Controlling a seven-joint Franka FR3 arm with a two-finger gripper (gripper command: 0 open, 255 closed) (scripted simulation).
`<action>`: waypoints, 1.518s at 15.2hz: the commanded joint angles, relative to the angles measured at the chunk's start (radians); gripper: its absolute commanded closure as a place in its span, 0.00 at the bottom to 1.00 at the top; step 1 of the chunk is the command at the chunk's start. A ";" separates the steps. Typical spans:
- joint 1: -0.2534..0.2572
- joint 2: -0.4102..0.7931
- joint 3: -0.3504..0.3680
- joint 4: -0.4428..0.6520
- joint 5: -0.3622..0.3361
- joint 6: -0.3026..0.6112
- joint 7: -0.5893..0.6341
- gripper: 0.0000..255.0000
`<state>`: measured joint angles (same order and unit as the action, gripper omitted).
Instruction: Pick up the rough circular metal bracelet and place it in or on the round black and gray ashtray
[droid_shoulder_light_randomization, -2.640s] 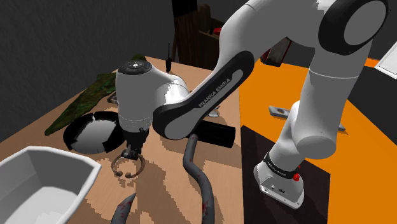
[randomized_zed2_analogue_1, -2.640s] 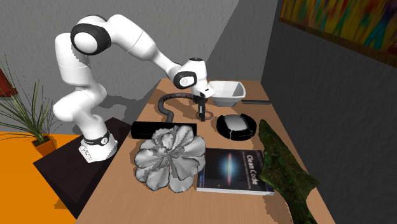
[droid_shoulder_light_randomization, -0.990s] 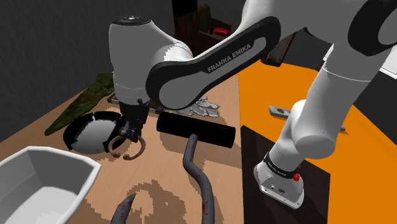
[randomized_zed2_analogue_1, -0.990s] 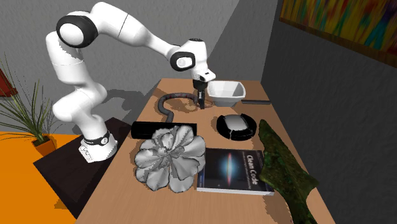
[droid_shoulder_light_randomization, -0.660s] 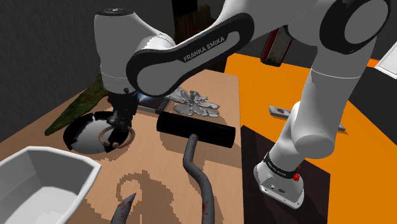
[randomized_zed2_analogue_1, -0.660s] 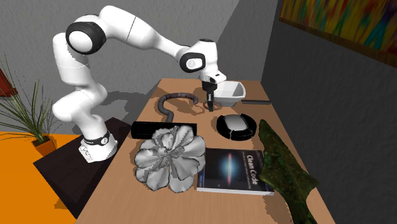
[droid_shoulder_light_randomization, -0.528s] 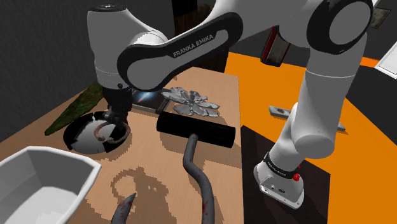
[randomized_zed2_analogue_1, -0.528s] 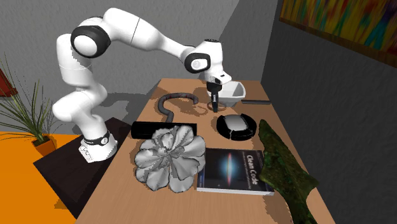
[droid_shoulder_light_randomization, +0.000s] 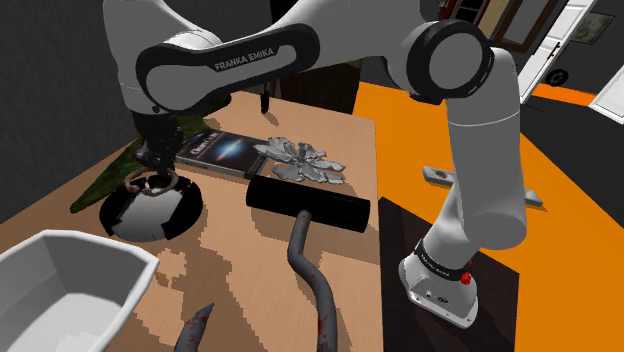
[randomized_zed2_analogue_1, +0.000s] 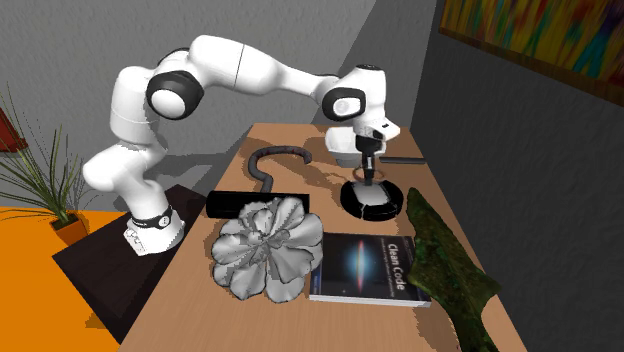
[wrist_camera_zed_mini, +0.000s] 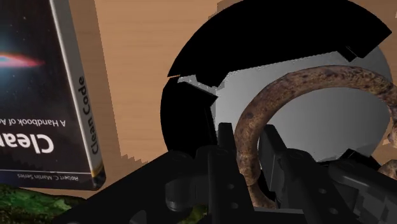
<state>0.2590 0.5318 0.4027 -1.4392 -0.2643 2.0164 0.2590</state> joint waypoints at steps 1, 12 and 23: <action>0.011 0.064 -0.011 0.095 -0.013 -0.031 -0.015 1.00; 0.010 0.108 -0.025 0.015 -0.036 0.089 0.005 1.00; 0.014 0.125 -0.029 0.011 -0.042 0.110 0.009 0.00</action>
<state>0.2720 0.6529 0.3741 -1.4309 -0.3064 2.1278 0.2685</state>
